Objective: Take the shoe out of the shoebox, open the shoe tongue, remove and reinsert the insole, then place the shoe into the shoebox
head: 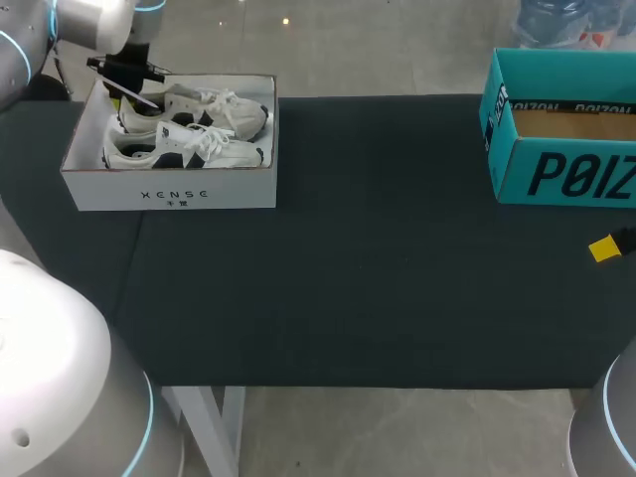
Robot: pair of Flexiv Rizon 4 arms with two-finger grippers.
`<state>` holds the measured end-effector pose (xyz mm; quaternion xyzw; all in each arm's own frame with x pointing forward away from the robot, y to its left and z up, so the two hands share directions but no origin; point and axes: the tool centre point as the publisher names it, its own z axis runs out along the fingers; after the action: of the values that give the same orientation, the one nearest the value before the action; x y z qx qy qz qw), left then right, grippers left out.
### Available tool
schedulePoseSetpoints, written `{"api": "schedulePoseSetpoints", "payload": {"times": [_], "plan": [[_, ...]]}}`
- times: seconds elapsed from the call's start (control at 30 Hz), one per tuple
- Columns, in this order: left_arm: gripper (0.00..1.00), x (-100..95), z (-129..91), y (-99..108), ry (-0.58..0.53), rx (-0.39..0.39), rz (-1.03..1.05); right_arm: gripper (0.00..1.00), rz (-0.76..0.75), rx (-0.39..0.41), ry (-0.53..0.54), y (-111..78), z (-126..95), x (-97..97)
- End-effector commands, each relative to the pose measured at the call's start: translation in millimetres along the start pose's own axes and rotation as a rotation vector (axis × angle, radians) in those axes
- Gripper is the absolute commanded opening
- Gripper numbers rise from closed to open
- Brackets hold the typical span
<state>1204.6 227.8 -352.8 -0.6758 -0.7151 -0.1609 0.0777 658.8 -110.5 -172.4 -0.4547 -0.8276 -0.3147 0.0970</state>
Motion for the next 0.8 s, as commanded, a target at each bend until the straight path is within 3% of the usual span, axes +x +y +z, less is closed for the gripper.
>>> {"api": "schedulePoseSetpoints", "payload": {"times": [0.03,0.07,0.1,0.13,0.17,0.5,0.8], "plan": [[0.0,-1.0,6,2,-0.01,-0.014,-0.02,1.0,0.0,0.001,-0.001,-0.7,0,0.0],[0.0,-1.0,7,2,-0.012,-0.021,-0.025,1.0,0.0,0.001,-0.001,-0.7,0,0.0],[0.07,-1.0,7,2,-0.014,-0.029,-0.03,1.0,0.0,0.001,-0.001,-0.7,0,0.0],[0.42,-0.9,8,2,-0.014,-0.033,-0.029,1.0,0.0,0.001,-0.001,-0.7,0,0.0],[1.0,-0.7,8,2,-0.016,-0.047,-0.033,1.0,0.0,0.001,-0.001,-0.7,0,0.0],[1.0,2.1,-10,5,-0.063,-0.073,-0.097,1.0,0.0,0.001,-0.001,-0.7,0,0.0],[1.0,2.0,-53,-6,-0.156,-0.1,-0.143,1.0,0.0,0.001,-0.001,-0.7,0,0.0]]}}
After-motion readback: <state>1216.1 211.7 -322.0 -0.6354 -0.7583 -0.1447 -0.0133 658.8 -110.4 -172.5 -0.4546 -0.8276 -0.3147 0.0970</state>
